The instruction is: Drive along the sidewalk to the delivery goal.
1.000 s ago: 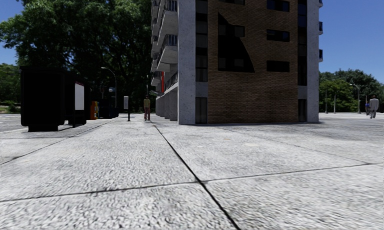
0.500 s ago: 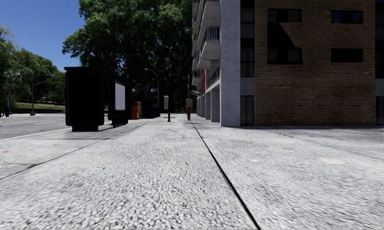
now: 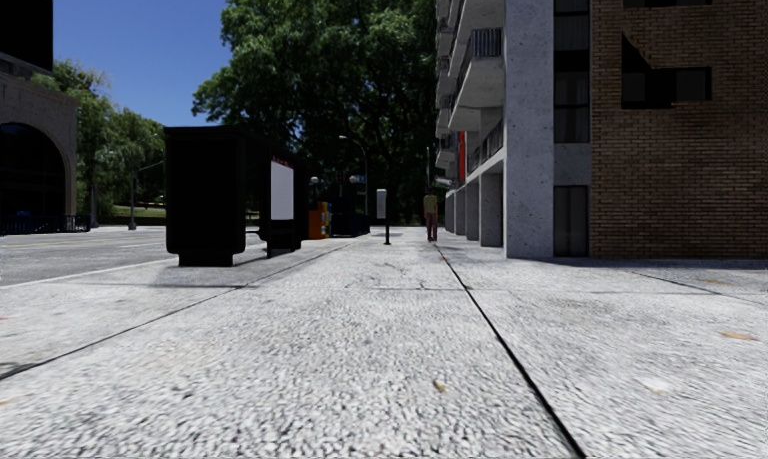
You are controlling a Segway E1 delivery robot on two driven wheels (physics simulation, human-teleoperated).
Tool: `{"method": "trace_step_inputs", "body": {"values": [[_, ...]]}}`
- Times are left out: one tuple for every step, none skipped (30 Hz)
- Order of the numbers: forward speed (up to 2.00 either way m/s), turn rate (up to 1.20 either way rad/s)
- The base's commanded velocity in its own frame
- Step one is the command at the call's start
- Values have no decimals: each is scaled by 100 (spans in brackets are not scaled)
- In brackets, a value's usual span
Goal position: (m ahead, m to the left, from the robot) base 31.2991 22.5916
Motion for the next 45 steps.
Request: {"method": "trace_step_inputs", "body": {"values": [[200, 33], [200, 33], [200, 33], [200, 33], [200, 33], [200, 33], [200, 33], [200, 33], [200, 33], [200, 33], [200, 33], [200, 33], [200, 33], [200, 33], [200, 33], [200, 33], [200, 33], [200, 33], [200, 30], [200, 20], [200, 20], [200, 0], [200, 0], [200, 0], [200, 0], [200, 0], [200, 0], [200, 0], [200, 0], [200, 0], [200, 0], [200, 0], [200, 0], [200, 0], [200, 0], [200, 0], [200, 0], [200, 0], [200, 0], [200, 0], [200, 0], [200, 0], [200, 0], [200, 0], [200, 0]]}}
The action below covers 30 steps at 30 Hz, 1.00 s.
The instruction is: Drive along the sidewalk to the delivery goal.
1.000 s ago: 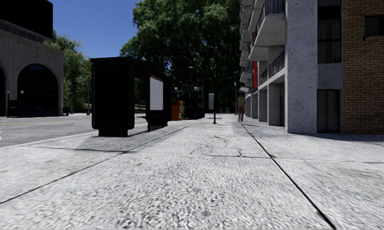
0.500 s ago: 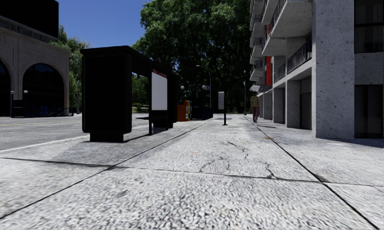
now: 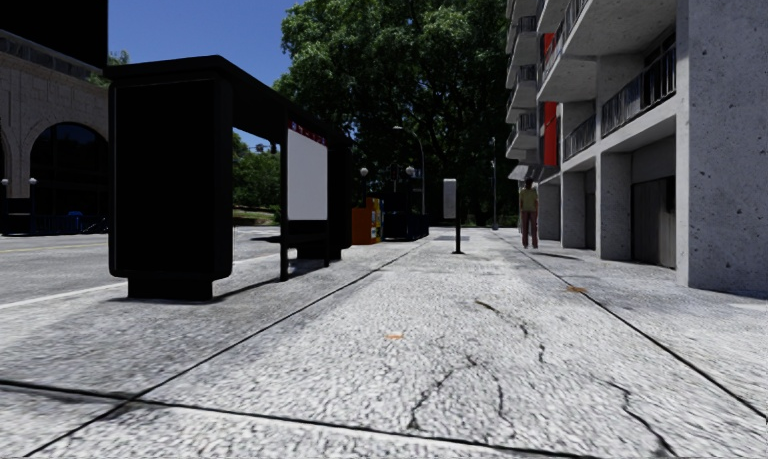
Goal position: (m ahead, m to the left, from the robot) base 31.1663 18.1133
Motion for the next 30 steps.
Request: {"method": "trace_step_inputs", "body": {"values": [[200, 0], [200, 0], [200, 0], [200, 0], [200, -1], [200, -11], [200, -28], [200, -29], [200, -29], [200, -29], [200, -29], [200, -29], [200, -29], [200, -29], [200, -29], [200, -29], [200, -29], [200, -29], [200, -29], [200, -29], [200, -29], [200, -29], [200, -29], [200, -29], [200, -29], [200, -29], [200, -29], [200, -29], [200, -29], [200, -29]]}}
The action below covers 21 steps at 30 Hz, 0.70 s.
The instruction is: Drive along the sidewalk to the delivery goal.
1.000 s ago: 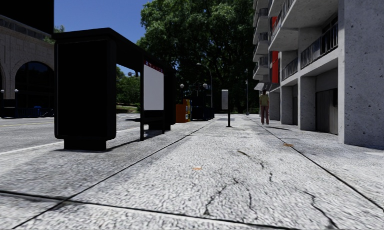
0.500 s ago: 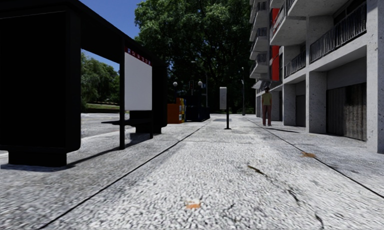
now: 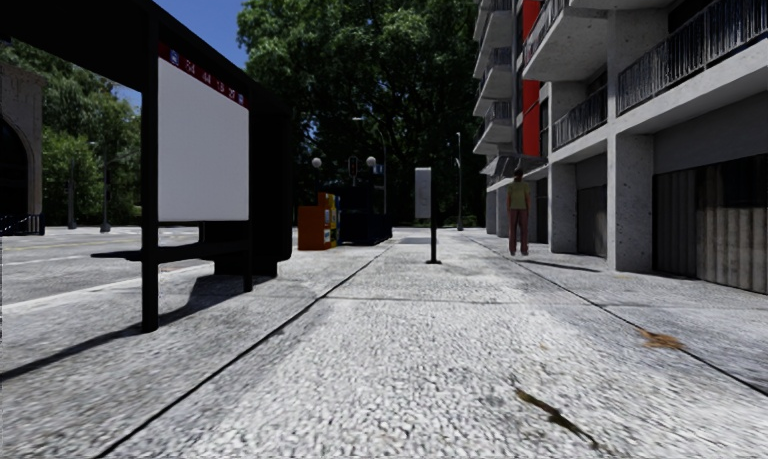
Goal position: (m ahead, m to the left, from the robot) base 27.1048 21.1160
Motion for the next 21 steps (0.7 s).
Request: {"method": "trace_step_inputs", "body": {"values": [[200, -29], [200, -29], [200, -29], [200, -29], [200, -29], [200, -29], [200, -29], [200, -29], [200, -29], [200, -29], [200, -29], [200, -29], [200, -29], [200, -29], [200, -29], [200, -29], [200, -29], [200, -29], [200, -32], [200, -32], [200, -38]]}}
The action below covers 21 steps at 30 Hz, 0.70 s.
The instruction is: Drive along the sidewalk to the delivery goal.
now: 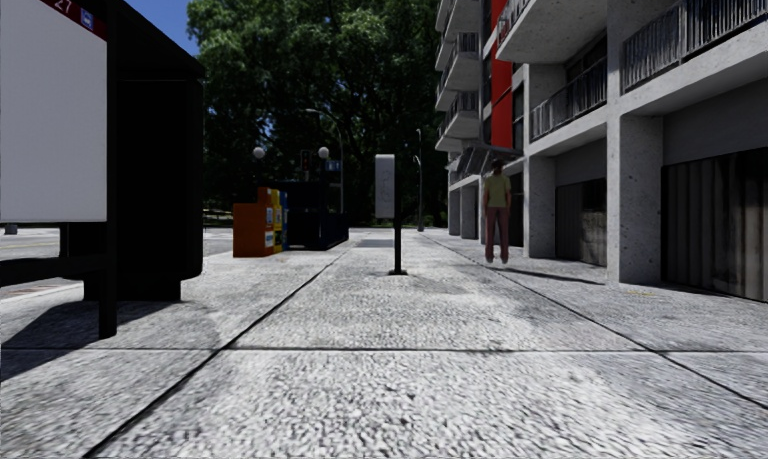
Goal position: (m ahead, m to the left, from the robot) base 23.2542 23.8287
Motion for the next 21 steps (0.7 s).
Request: {"method": "trace_step_inputs", "body": {"values": [[200, -41], [200, -41], [200, -41], [200, -41], [200, -41], [200, -41], [200, -41], [199, -42], [198, -37], [197, 0], [197, 0], [192, 0], [181, 0], [161, 0], [161, 0], [153, 0], [147, 16], [147, 16], [132, 25], [124, 30], [122, 36]]}}
